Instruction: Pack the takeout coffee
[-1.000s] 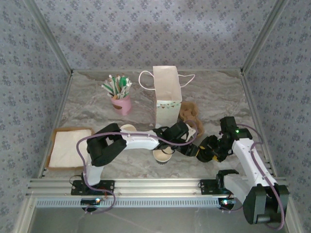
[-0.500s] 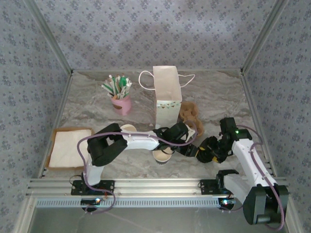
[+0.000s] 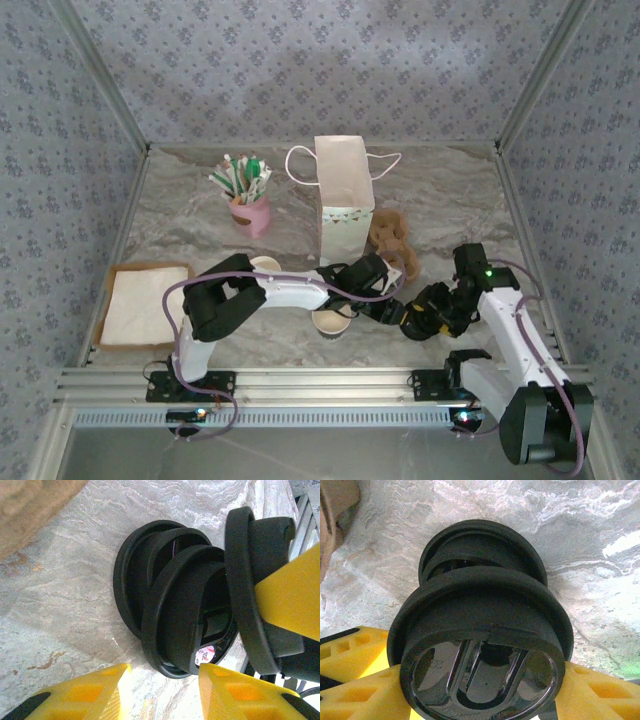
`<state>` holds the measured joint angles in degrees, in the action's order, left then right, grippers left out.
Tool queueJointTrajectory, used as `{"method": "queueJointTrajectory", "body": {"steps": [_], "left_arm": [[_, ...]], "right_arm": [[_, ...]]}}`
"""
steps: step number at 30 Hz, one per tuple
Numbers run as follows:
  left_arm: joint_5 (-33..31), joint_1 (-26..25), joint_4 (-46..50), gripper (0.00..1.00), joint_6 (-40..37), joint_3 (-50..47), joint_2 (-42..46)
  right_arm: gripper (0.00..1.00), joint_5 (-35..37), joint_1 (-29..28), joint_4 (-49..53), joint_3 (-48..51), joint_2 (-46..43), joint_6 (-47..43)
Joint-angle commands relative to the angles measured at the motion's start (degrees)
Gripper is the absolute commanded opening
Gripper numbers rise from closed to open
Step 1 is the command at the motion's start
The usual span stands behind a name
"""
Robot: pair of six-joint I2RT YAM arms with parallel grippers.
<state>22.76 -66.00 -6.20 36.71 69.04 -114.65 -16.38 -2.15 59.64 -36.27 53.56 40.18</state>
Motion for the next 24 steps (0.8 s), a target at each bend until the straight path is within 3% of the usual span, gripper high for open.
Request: {"method": "queueJointTrajectory", "body": {"steps": [1,15,24], "left_arm": [[0.0,0.2,0.8,0.41,-1.0,1.5,3.4],[-6.2,1.1,7.6,0.74,-6.0,2.3,19.3],[-15.6,2.6,18.0,0.92,-10.9,-1.8,34.4]], "right_arm": [[0.68,2.4,0.3,3.2,-3.3,-2.4,-0.1],[0.68,6.4,-1.9,7.4,-11.5,-5.9,-1.1],[0.68,9.5,-13.2,9.1,-18.5,-4.6,2.4]]}}
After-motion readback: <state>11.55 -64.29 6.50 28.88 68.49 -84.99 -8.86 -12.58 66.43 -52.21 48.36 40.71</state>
